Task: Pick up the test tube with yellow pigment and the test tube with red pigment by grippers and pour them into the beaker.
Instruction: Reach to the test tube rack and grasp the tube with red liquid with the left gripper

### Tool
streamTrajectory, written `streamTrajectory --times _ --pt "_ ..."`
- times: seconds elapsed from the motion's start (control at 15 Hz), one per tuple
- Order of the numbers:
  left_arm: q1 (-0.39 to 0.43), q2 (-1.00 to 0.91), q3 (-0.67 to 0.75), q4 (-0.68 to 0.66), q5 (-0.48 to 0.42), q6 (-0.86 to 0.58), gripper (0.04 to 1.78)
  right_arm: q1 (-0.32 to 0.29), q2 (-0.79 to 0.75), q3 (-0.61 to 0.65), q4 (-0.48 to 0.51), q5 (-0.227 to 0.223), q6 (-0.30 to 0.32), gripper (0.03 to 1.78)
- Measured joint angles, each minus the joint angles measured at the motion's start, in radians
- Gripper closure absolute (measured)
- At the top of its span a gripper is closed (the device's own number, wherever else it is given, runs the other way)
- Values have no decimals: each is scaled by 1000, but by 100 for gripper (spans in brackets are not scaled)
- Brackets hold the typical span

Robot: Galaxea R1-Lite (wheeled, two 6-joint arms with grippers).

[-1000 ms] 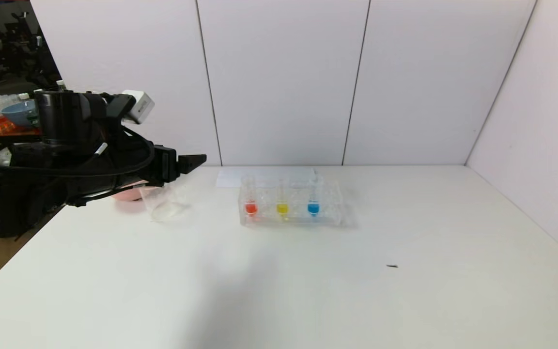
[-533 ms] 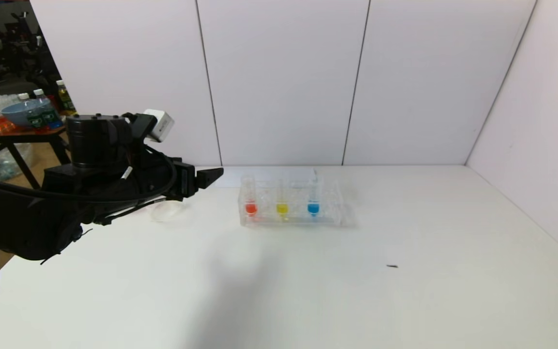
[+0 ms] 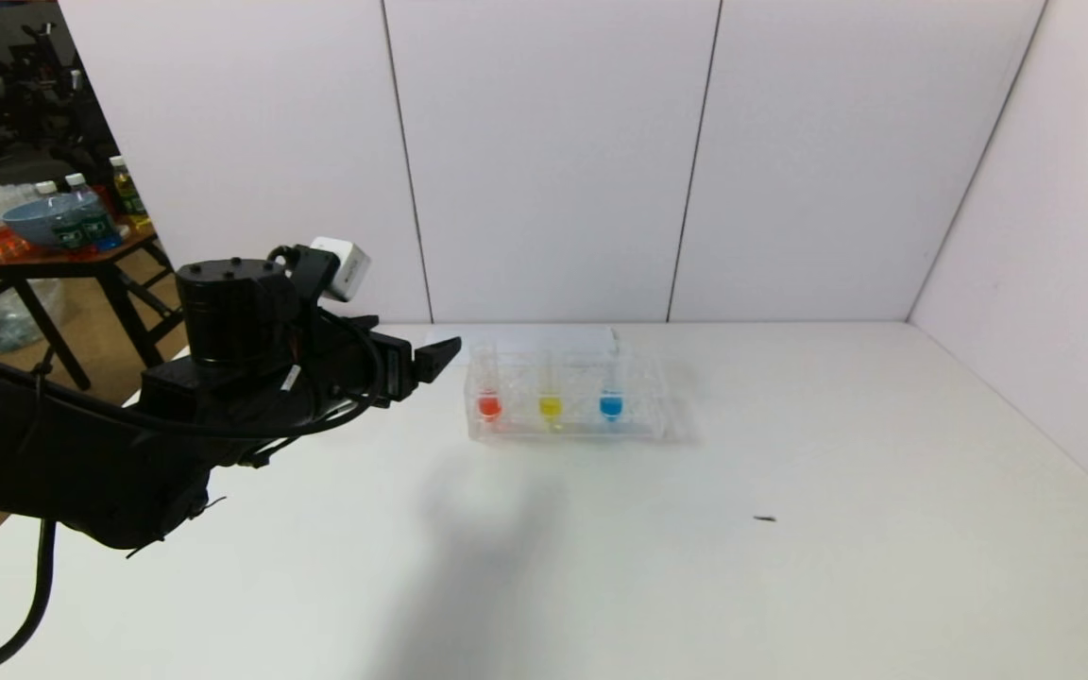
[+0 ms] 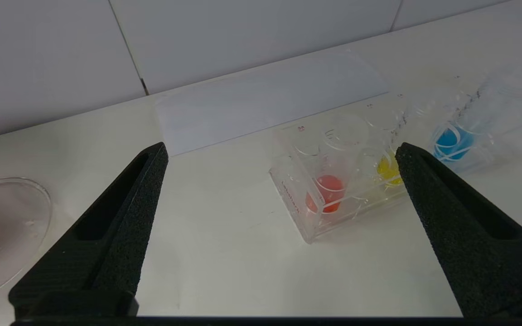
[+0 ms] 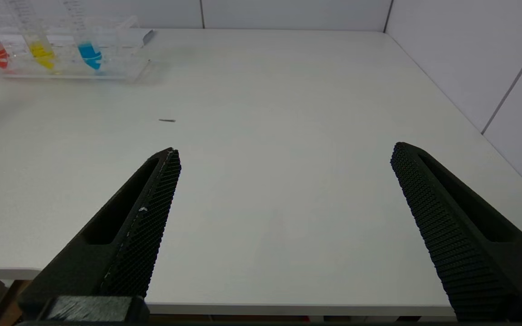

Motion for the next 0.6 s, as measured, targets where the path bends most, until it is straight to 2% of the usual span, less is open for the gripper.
streamTrajectory --times 0.4,0.6 --pt "-26 38 9 -8 5 -2 6 0 0 0 0 0 0 11" --pt "-41 61 9 -46 39 -11 6 0 0 0 0 0 0 11"
